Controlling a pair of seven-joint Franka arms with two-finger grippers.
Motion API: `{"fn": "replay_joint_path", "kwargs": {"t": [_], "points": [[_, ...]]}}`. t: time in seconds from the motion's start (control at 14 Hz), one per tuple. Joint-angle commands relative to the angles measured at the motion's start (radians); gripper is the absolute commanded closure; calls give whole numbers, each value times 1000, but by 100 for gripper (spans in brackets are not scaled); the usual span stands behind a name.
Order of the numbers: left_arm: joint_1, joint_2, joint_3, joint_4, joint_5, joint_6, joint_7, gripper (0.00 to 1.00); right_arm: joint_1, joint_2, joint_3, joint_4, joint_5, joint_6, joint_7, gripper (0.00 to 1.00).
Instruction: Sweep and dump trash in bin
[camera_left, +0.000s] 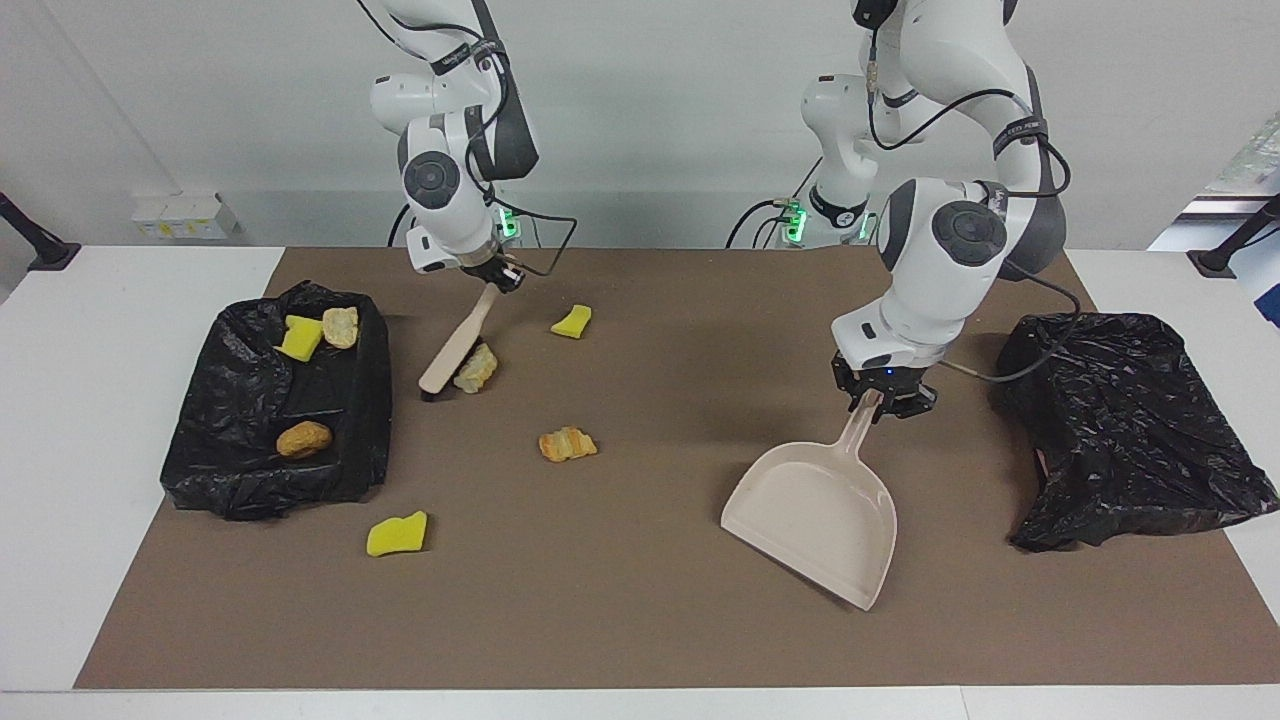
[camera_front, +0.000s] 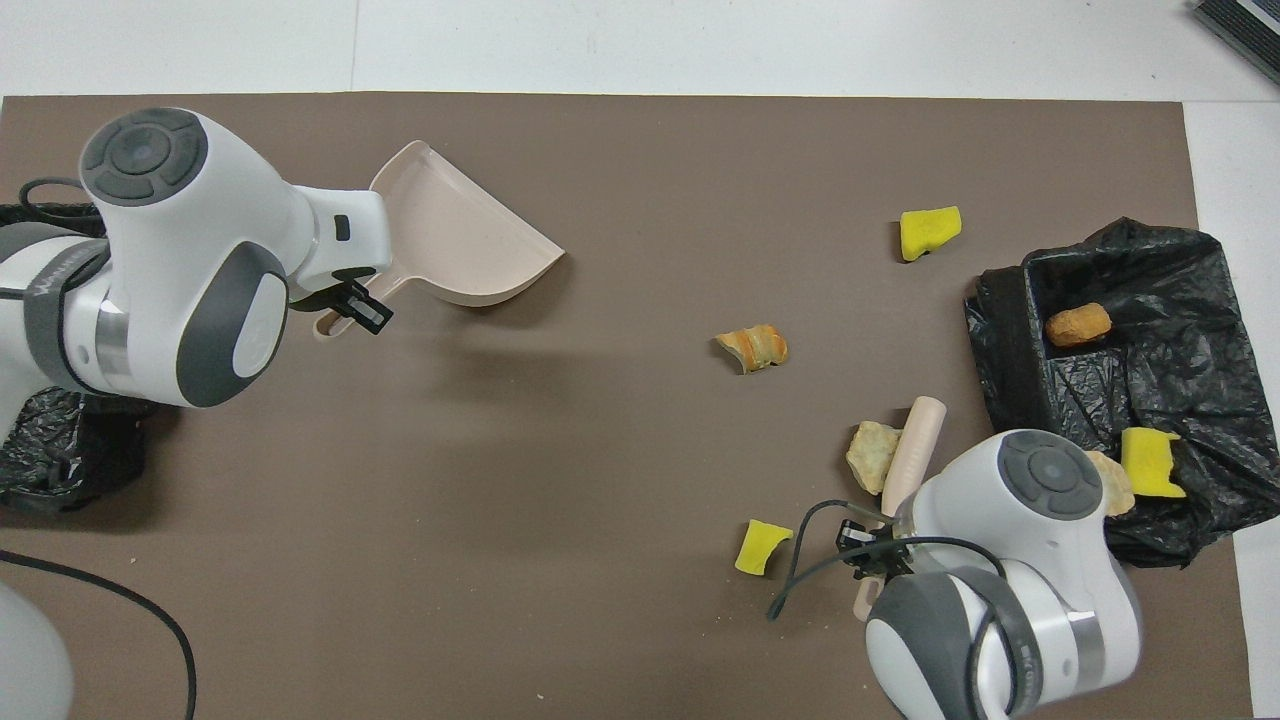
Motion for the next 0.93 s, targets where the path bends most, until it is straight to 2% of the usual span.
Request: {"fn": "replay_joint_path", "kwargs": {"t": [0.0, 0.14, 0.29, 0.43, 0.57, 0.86], "points": [[42, -17, -9, -9, -22, -16, 219, 100, 56, 110, 0, 161, 51, -9, -38, 100], [50, -17, -9, -10, -31, -16, 380, 100, 78, 162, 2, 247, 85, -10, -37, 100], [50, -21, -9, -21, -31, -13, 407, 100, 96, 205, 2, 322, 102, -25, -26, 100], [49, -27, -9, -35, -33, -8, 538, 100, 119, 236, 0, 423, 101, -129, 44, 100], [43, -37, -9, -53, -33, -5, 650, 100, 118, 223, -1, 471, 88, -227, 152, 100], [-21, -86, -18, -155, -33, 91, 661, 100, 136, 149, 3, 446, 87, -373, 437, 100]]}}
